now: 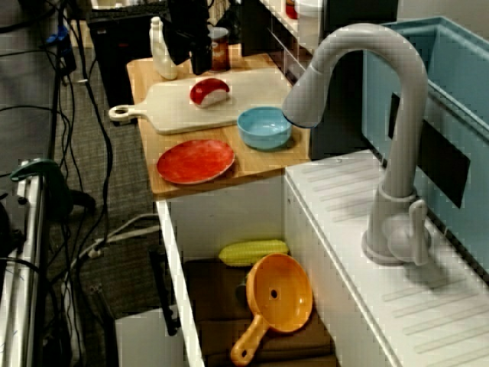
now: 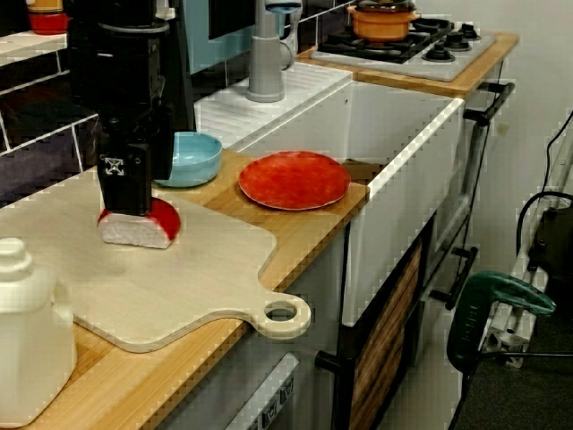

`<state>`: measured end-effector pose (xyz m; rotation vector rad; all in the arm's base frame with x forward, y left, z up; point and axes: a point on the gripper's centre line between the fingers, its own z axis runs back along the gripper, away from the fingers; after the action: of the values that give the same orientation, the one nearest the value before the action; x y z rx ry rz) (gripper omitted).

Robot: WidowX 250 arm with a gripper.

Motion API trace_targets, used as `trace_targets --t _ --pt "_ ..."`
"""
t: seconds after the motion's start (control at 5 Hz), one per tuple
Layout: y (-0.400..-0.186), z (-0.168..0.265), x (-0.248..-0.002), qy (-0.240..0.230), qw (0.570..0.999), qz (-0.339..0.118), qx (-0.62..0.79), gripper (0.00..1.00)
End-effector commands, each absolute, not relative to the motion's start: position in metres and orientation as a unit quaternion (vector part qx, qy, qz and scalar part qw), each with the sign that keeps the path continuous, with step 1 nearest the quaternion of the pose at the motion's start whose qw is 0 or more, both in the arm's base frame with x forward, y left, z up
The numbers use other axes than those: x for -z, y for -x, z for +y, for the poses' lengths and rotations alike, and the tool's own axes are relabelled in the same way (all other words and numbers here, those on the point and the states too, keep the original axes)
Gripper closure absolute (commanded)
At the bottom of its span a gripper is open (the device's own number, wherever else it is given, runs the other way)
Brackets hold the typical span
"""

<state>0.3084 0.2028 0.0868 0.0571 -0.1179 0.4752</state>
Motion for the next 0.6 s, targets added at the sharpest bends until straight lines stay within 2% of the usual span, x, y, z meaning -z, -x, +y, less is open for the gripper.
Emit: trace_targets --t 0.0,0.4 --pt "-0.298 0.224 -0.117 -0.049 0.965 -0.086 -0.242 0.00" --pt "-0.303 0.245 -0.109 -0.071 0.954 -0.097 -0.273 0.00"
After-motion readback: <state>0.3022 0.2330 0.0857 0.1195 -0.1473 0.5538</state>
